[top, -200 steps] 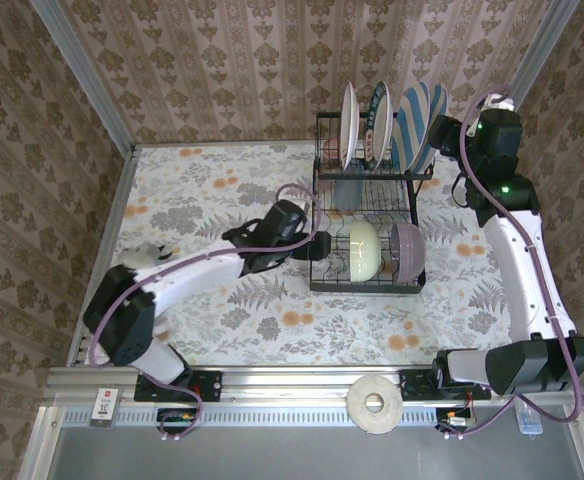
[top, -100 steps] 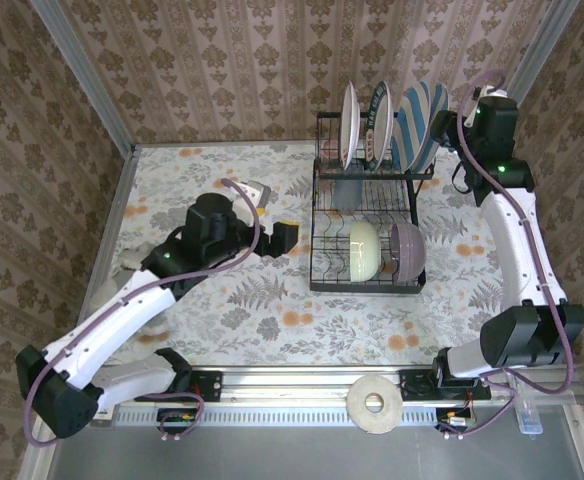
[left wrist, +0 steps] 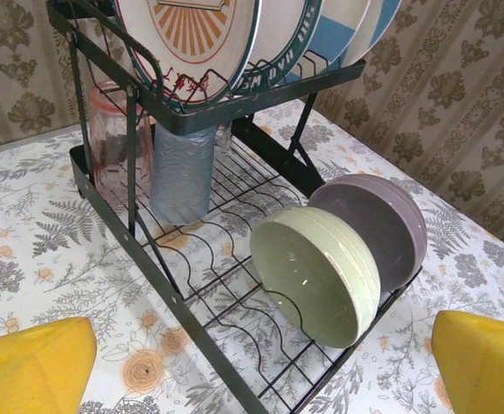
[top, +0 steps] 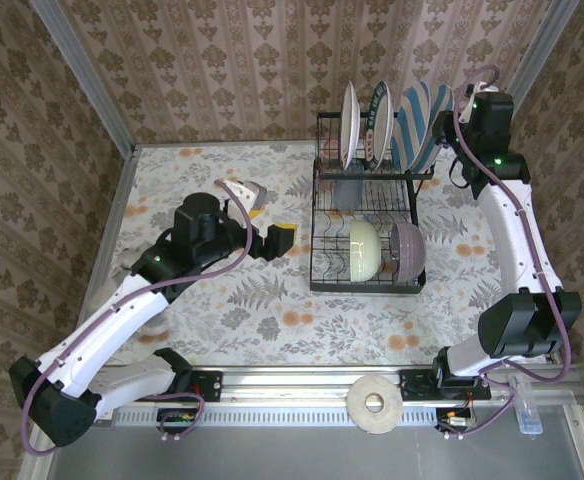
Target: Unload the mixed dishes from the dish rack
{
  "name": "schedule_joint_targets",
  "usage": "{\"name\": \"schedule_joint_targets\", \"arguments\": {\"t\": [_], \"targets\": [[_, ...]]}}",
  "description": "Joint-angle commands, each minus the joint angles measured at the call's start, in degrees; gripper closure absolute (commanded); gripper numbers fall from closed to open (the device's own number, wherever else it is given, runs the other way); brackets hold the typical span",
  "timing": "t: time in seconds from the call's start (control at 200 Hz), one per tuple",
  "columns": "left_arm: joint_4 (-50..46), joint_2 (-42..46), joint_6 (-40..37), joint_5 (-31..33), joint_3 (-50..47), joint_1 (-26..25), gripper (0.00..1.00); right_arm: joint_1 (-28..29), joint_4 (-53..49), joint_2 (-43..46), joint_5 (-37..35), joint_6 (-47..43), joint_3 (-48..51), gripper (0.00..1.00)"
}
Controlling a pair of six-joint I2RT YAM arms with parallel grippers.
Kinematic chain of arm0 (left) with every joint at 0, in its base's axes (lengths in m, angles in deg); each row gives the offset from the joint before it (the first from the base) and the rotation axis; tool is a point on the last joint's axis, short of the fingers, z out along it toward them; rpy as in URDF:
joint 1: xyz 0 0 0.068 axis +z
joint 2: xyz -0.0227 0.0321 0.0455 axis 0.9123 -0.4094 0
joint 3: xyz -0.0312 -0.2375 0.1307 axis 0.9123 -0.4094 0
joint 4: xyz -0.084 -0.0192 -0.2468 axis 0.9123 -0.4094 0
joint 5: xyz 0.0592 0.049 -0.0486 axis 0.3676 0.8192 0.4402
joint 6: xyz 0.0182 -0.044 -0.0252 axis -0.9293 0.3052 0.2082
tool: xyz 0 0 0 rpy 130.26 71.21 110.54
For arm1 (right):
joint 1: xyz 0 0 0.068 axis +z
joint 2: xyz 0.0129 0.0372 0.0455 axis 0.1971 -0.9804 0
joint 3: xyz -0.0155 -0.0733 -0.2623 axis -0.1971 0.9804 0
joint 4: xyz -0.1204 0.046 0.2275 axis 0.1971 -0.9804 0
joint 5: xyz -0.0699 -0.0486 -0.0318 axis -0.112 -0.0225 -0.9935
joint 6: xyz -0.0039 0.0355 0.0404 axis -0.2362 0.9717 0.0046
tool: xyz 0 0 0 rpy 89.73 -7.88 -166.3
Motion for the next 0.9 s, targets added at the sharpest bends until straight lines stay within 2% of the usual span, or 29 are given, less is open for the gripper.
{"name": "schedule_joint_targets", "arguments": {"t": [0.0,0.19,0.28,0.38,0.735,0.89], "targets": [[-0.56,0.21,-1.75,1.82,-0.36,0.30,0.00,-0.11,-0.18,0.51,-1.66,0.10,-0.42,0.81],[-2.29,-0.71,-1.42,7.30,-0.07,0.30,0.00,2.03,1.11,2.39,-5.21,-1.60,0.60,0.96],[-3.83,-1.65,-1.42,9.19,0.69,0.25,0.00,2.53,3.22,4.25,-7.69,-2.06,2.38,1.00],[-3.41,-1.64,-1.13,9.46,0.43,0.27,0.00,3.09,4.42,5.85,-10.21,-2.83,3.12,1.00],[-2.99,-2.19,-0.18,11.16,0.00,0.25,0.00,5.54,8.22,11.30,-25.82,-7.57,4.50,1.00],[-2.96,-1.93,0.01,12.19,-0.22,0.29,0.00,5.53,11.36,14.29,-29.69,-8.42,6.50,1.00]]}}
